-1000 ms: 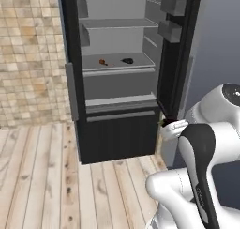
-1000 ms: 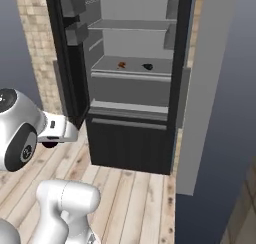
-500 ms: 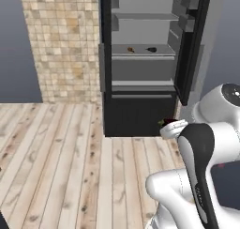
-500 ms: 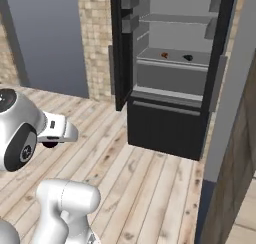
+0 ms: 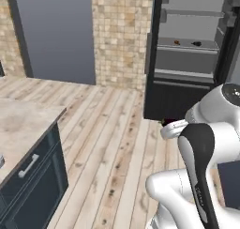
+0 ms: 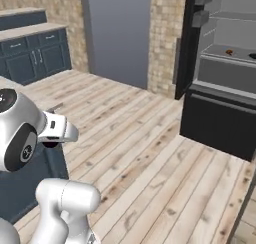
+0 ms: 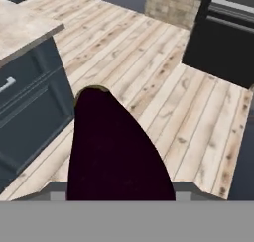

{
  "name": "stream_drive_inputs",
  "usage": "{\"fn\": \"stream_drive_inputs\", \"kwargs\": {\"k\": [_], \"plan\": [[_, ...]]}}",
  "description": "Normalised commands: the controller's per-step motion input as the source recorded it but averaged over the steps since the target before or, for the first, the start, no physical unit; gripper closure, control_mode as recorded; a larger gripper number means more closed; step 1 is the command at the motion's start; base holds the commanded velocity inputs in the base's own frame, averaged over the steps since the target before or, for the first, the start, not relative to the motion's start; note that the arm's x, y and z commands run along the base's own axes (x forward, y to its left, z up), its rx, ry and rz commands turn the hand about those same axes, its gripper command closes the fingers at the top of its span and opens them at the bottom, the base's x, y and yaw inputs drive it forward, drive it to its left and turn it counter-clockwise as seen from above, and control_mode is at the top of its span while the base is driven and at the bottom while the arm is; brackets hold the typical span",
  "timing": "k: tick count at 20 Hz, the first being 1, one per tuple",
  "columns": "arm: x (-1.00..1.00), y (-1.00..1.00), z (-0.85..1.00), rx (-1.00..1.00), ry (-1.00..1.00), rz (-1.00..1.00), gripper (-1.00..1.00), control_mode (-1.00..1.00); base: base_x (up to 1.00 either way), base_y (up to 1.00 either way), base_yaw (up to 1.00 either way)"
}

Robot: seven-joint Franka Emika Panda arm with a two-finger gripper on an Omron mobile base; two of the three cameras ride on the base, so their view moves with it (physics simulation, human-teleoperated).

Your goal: Place one eggplant and one chicken drumstick in each tupperware on the nearby counter, to pack two identical lunches.

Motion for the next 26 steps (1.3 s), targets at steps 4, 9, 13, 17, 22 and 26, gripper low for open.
{"fn": "stream_drive_inputs", "kwargs": {"k": [4,9,13,17,22,26], "plan": [[0.00,0.00,0.00,0.00,0.00,0.00,1.00,1.00,-0.98,0.48,0.49],[0.00,0.00,0.00,0.00,0.00,0.00,1.00,1.00,-0.78,0.60,0.50],[0.00,0.00,0.00,0.00,0.00,0.00,1.00,1.00,-0.34,0.61,0.56],[0.00,0.00,0.00,0.00,0.00,0.00,1.00,1.00,-0.09,0.69,0.59],[0.00,0.00,0.00,0.00,0.00,0.00,1.00,1.00,0.24,0.30,0.53],[0.00,0.00,0.00,0.00,0.00,0.00,1.00,1.00,0.73,-0.05,0.42]]}}
